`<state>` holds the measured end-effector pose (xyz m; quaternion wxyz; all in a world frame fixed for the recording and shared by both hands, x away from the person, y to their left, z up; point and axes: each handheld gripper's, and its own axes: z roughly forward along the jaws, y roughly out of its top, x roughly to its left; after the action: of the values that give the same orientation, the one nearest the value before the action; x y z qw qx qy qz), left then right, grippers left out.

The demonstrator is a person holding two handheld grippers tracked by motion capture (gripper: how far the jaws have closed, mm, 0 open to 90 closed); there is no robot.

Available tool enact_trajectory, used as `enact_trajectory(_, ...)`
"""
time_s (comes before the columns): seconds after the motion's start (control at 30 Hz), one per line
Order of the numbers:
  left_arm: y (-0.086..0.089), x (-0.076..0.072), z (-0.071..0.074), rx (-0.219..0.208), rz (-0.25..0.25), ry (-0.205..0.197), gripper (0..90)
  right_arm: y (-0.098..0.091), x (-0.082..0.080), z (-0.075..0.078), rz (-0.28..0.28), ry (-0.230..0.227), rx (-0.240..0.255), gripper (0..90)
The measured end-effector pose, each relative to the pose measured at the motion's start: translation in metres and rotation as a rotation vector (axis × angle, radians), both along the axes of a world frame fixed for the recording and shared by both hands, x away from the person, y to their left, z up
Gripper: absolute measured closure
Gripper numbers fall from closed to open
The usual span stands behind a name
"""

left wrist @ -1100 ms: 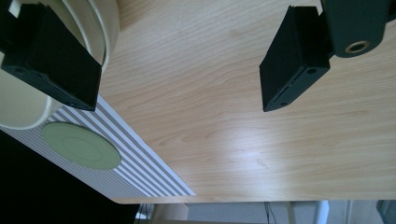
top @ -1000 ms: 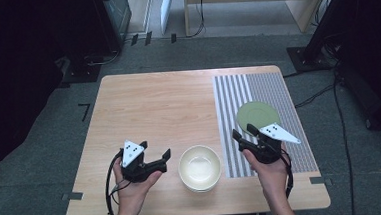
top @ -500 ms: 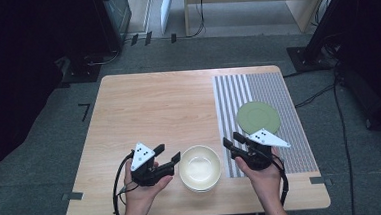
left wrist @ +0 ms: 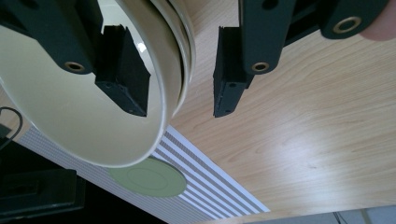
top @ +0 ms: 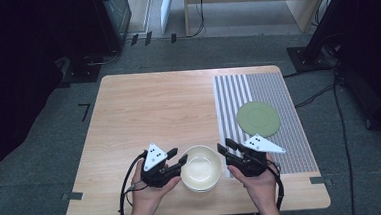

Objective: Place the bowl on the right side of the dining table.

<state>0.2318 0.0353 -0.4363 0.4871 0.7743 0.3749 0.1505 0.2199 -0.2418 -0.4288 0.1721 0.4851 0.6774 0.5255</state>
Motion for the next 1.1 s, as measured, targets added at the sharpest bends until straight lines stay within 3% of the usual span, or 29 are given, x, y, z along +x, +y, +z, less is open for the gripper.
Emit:
enact_trajectory(0.23, -0.01, 0.001, -0.004, 0.054, -0.013, 0.007, 63.0, 0.005, -0.004, -0.002, 0.011, 0.014, -0.014, 62.2)
enact_trajectory(0.37, -0.016, 0.002, -0.006, 0.092, -0.023, -0.001, 71.9, 0.006, -0.008, -0.002, 0.024, 0.006, 0.013, 63.7)
enact_trajectory(0.4, -0.018, 0.002, -0.006, 0.113, -0.011, -0.02, 75.1, 0.006, -0.009, -0.002, 0.028, -0.001, 0.029, 64.1)
enact_trajectory(0.53, -0.02, 0.001, -0.005, 0.124, -0.008, -0.043, 82.5, 0.008, -0.01, -0.005, 0.027, 0.013, 0.033, 66.1)
enact_trajectory(0.6, -0.023, 0.0, -0.004, 0.127, -0.002, -0.071, 83.6, 0.01, -0.011, -0.007, 0.026, 0.021, 0.017, 66.7)
enact_trajectory(0.83, -0.023, -0.001, -0.004, 0.129, -0.01, -0.1, 83.8, 0.014, -0.013, -0.01, 0.024, 0.031, -0.006, 67.7)
enact_trajectory(1.1, -0.025, -0.009, -0.003, 0.147, -0.007, -0.211, 83.9, 0.018, -0.013, -0.014, 0.011, 0.043, -0.047, 69.2)
